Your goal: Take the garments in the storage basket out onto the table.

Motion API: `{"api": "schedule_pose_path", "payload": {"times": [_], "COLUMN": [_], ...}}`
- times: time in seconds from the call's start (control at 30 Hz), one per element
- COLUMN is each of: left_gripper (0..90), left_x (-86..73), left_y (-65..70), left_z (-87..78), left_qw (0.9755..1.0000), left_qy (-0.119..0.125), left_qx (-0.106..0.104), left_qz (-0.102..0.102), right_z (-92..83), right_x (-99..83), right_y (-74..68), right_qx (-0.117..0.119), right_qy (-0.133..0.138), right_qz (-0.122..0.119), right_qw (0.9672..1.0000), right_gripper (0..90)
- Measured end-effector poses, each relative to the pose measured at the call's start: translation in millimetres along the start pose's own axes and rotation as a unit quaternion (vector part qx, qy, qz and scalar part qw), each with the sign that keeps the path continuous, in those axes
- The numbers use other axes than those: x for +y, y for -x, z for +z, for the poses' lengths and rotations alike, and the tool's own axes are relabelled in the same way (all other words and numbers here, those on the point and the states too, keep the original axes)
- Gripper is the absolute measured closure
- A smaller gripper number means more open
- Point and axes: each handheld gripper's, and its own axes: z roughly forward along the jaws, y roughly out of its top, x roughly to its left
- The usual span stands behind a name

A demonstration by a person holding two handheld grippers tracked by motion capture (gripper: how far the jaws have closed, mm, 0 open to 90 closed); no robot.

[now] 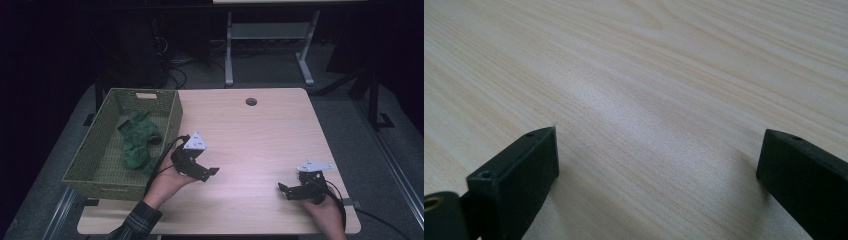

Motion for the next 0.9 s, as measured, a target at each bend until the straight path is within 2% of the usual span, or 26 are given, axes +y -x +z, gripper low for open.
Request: {"api": "schedule_pose_path", "payload": {"times": [0.23,0.9], "left_gripper": [14.0,16.6], "left_x": [8.6,22.1], "left_y": [-7.1,-39.2], "left_z": [-7.9,-36.2], "left_qw": [0.9999,0.9995], "left_qy": [0.014,0.015], "left_qx": [0.002,0.024], "left_qz": [-0.005,-0.013], "right_z": [0.0,0.1], "right_x": [0.0,0.0], "right_y": [0.0,0.1], "right_qx": [0.0,-0.003], "right_qy": [0.0,0.001], "right_qz": [0.0,0.004], "right_qw": [1.0,1.0], "right_gripper": [3.0,3.0]}}
